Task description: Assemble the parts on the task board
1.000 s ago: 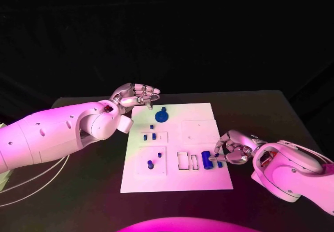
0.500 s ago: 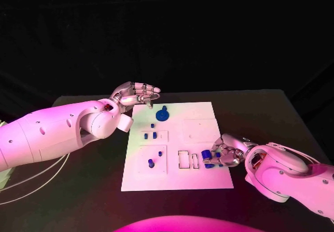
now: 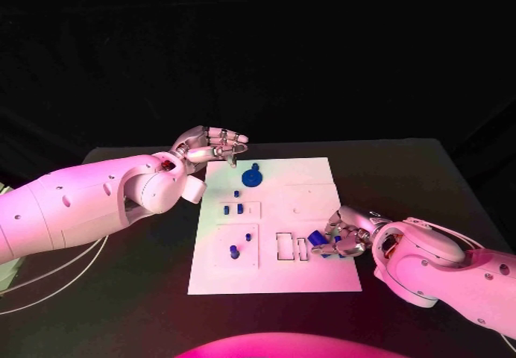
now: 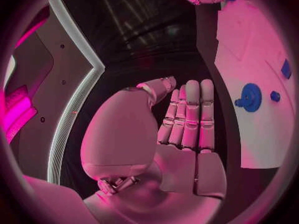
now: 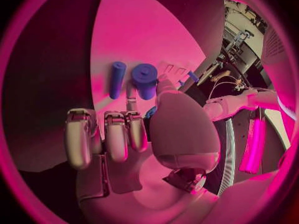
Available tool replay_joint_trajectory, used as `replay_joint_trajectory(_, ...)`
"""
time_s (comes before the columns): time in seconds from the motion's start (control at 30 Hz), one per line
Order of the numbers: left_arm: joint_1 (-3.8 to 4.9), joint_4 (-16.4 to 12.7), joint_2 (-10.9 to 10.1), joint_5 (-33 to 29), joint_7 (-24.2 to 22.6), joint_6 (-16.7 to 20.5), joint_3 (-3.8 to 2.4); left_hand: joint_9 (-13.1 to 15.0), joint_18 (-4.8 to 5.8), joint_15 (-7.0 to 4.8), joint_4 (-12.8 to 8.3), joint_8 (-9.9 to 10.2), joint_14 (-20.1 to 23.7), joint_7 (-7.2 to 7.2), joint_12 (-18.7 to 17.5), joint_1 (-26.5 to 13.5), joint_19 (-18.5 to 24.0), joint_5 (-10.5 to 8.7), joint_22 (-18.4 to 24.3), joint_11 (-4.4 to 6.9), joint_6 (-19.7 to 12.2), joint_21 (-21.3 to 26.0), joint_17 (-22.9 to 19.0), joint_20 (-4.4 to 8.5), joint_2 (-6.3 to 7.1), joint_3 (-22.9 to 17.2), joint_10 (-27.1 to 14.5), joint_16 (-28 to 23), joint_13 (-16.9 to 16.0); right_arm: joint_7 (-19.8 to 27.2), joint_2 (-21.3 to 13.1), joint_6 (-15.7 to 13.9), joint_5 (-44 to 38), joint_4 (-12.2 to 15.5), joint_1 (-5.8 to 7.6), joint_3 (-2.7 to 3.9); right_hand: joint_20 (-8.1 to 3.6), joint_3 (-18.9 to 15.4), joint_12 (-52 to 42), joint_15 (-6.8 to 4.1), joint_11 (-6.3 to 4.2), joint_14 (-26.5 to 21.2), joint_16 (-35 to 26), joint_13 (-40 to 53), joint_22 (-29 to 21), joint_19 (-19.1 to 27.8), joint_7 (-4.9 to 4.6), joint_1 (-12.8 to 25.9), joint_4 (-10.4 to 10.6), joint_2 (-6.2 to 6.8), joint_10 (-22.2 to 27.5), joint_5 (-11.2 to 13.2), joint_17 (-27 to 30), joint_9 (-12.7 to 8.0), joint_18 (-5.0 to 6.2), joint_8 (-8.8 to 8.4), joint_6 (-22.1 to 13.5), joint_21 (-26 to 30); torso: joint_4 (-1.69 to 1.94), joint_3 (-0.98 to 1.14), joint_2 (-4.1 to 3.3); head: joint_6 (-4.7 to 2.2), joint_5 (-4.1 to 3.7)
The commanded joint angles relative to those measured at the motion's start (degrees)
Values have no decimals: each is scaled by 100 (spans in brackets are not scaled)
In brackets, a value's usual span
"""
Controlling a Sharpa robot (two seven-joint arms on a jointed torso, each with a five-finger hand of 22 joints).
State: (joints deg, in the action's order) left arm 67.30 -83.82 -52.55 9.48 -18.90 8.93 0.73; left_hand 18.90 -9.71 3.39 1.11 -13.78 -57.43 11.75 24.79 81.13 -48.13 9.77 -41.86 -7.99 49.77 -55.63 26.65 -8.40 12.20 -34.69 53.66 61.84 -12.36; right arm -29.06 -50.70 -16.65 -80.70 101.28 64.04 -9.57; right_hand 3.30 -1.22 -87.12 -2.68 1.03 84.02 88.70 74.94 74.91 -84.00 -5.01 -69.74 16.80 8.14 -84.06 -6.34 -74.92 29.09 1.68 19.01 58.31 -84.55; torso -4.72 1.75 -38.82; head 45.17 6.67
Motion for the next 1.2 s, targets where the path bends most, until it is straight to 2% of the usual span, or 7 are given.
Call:
replay_joint_trajectory(0.03, 1, -18, 0, -30, -24, -82, -3, -7, -86, 16, 17, 11, 35, -2, 28, -17, 1, 24, 9, 8, -41, 26, -8, -51, -38, 18, -46, -19, 5, -195, 25, 240, -75, -48, -74, -53, -35, 98, -7, -42, -39, 534, 34, 1211, 1387, -483, 9, -201, 0, -89, -367, -12, -1209, -56, -74, 37, -32, -36, 1, 1, 2, 10, 5)
replay_joint_trajectory(0.37, 2, -18, -6, -30, -13, -74, -3, -8, -86, 17, 27, 11, 35, -2, 31, -29, 2, 24, 13, 7, -42, 33, -9, -53, -40, 22, -51, -18, 7, 54, -62, -664, 196, 140, -63, -50, -81, 277, -43, -105, -121, 538, 40, 1260, 1421, -515, 104, -440, -15, -378, -409, 12, -1228, -20, -100, 208, 160, -182, 1, 0, 5, 3, 45)
replay_joint_trajectory(0.53, 2, -27, 0, -30, -1, -74, -3, -10, -86, 20, 38, 13, 37, 0, 33, -43, 3, 24, 19, 5, -48, 42, -10, -55, -41, 25, -58, -17, 10, 163, -144, -1145, 780, 363, 69, -43, -103, 317, 22, -129, -145, 531, 28, 1200, 1421, -515, 128, -556, -36, -402, -366, 14, -1197, -25, -100, 222, 163, -182, 8, -14, 0, 0, 55)
replay_joint_trajectory(0.63, 2, -29, 6, -30, 1, -73, -4, -10, -86, 20, 38, 13, 37, 0, 33, -43, 3, 24, 19, 5, -48, 42, -10, -55, -41, 25, -58, -17, 10, 195, -157, -1247, 1058, 478, 148, -41, -107, 313, 19, -131, -145, 530, 26, 1205, 1421, -515, 124, -540, -17, -414, -370, 18, -1191, -28, -100, 225, 166, -182, 0, -11, -1, 4, 59)
replay_joint_trajectory(0.83, 3, -34, 10, -32, 0, -72, -4, -10, -86, 20, 38, 13, 37, 0, 33, -43, 3, 24, 19, 5, -48, 42, -10, -55, -41, 25, -58, -17, 10, 216, -69, -1134, 1402, 568, 215, -39, -112, 303, 10, -131, -142, 528, 24, 1215, 1417, -511, 118, -491, -4, -444, -379, 22, -1184, -34, -97, 224, 162, -168, 6, -5, 2, 18, 56)
replay_joint_trajectory(0.97, 3, -49, 14, -34, -4, -72, -4, -13, -86, 21, 48, 15, 39, 2, 35, -53, 3, 26, 24, 4, -55, 50, -11, -57, -44, 26, -64, -16, 12, 203, 56, -957, 1565, 493, 212, -41, -113, 288, 34, -130, -140, 524, 16, 1195, 1409, -503, 116, -440, -2, -464, -365, 24, -1165, -41, -91, 224, 159, -135, 5, -10, 2, 22, 66)
replay_joint_trajectory(1.2, 3, -58, 18, -35, -3, -71, -4, -14, -85, 23, 62, 15, 40, 3, 39, -65, 3, 29, 30, 3, -56, 59, -12, -59, -54, 24, -67, -15, 13, 100, 289, -645, 1672, 355, 170, -44, -114, 234, 103, -129, -140, 515, 1, 1137, 1395, -488, 116, -288, 0, -515, -325, 28, -1126, -52, -80, 235, 167, -78, -1, -1, 4, 34, 82)
